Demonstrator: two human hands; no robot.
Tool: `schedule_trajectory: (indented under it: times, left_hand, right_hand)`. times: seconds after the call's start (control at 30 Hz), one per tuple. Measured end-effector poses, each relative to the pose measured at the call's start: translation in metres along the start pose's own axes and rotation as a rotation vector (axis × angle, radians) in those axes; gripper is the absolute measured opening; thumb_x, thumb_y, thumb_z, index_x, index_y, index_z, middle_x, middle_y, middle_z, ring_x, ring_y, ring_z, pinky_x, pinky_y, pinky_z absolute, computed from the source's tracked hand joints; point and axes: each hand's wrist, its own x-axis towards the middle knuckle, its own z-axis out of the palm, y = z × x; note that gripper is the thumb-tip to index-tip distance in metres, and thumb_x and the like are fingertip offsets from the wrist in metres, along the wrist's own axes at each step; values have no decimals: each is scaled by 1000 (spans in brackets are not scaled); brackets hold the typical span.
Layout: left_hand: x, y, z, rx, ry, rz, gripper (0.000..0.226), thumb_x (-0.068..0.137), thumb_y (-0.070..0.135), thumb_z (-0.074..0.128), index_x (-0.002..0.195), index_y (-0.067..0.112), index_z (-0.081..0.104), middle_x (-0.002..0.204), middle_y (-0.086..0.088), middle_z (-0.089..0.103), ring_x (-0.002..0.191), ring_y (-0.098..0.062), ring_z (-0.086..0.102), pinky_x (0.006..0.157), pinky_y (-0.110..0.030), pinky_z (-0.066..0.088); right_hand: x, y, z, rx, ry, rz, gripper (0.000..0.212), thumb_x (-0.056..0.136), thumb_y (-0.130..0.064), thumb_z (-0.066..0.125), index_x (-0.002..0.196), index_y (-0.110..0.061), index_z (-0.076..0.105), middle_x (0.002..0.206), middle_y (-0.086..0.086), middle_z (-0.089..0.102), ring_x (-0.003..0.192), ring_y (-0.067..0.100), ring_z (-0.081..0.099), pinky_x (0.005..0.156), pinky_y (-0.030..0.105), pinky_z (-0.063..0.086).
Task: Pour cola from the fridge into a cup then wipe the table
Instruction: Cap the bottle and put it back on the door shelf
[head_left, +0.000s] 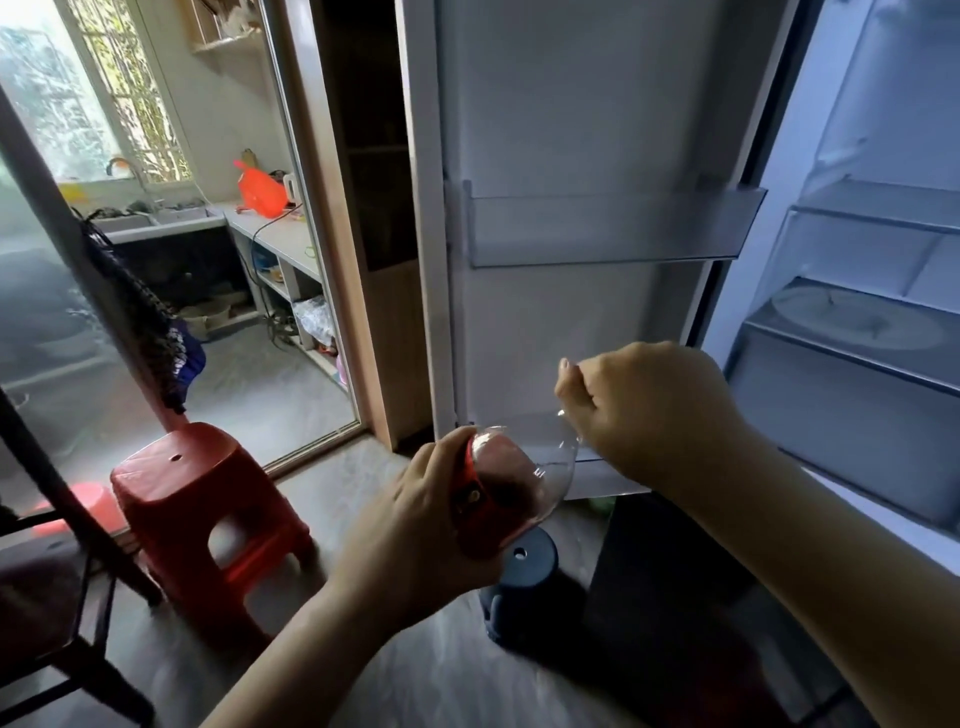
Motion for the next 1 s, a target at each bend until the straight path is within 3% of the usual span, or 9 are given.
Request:
schedule_trajectory:
  times: [0.07, 0.17, 0.27, 0.4, 0.5, 0.6, 0.73, 0.9, 1.0]
  left_hand:
    - [6, 4, 4, -46, 4, 12, 100, 51, 63, 69, 136, 49, 18, 119, 35, 36, 100, 8, 41, 64, 1, 33]
    - [15, 13, 10, -81, -16, 66, 100, 52, 63, 72, 137, 46, 22, 123, 31, 41, 106, 4, 48, 77, -4, 40]
    - [21, 26, 19, -74, -21, 105, 97, 52, 64, 71, 136, 45, 24, 121, 30, 41, 103, 4, 48, 78, -6, 40]
    - [27, 36, 39, -118, 14, 98, 92, 55, 60, 74, 134, 42, 30, 123, 22, 51, 104, -1, 56, 81, -19, 51]
    - [32, 41, 52, -137, -2, 72, 92, 54, 61, 76, 132, 46, 30, 122, 24, 52, 105, 0, 56, 79, -14, 48]
    - [40, 42, 60, -141, -10, 83, 95, 54, 62, 77, 134, 44, 28, 125, 24, 49, 107, 0, 53, 78, -9, 44]
    - [67, 45, 63, -181, 38, 127, 90, 56, 57, 76, 132, 42, 30, 117, 32, 45, 107, 6, 46, 78, -5, 42]
    - [115, 45, 77, -251, -16, 145, 100, 56, 48, 84, 139, 31, 32, 131, 11, 51, 105, 6, 45, 79, -1, 36]
    - [144, 38, 91, -252, -63, 194, 107, 60, 54, 78, 147, 27, 21, 147, 4, 37, 116, 10, 28, 94, -19, 36]
  right_hand:
    - [-3, 9, -3, 135, -3, -74, 57, 98, -44, 24, 56, -16, 52, 42, -6, 34, 34, 11, 28, 41, 18, 20]
    - [-4, 35, -9, 316, 69, -381, 56, 99, -40, 26, 70, -8, 62, 54, 1, 50, 42, 15, 42, 44, 20, 31]
    - [-8, 57, -9, 350, 153, -508, 60, 99, -34, 27, 60, -4, 62, 51, 5, 49, 40, 20, 41, 39, 23, 33]
    - [-13, 70, -11, 255, 99, -415, 51, 97, -28, 27, 62, -8, 57, 47, 3, 45, 38, 21, 38, 37, 26, 32]
    - [-19, 76, -15, 193, -8, -285, 40, 93, -26, 31, 64, -11, 54, 44, 0, 41, 36, 18, 36, 38, 23, 30]
    - [-28, 75, -18, 176, -110, -99, 47, 96, -45, 27, 72, -15, 54, 46, -8, 37, 35, 9, 33, 40, 15, 20]
    - [-34, 87, -11, 516, -265, 135, 49, 77, -72, 40, 90, -25, 48, 61, -10, 52, 51, 5, 51, 48, 14, 37]
    - [-26, 100, 1, 484, -116, 180, 29, 80, -50, 57, 95, -26, 49, 68, -14, 51, 56, 2, 51, 54, 10, 40]
    - [-18, 108, 14, 361, -83, 203, 25, 81, -37, 64, 96, -25, 49, 68, -24, 39, 57, -8, 45, 54, 4, 36]
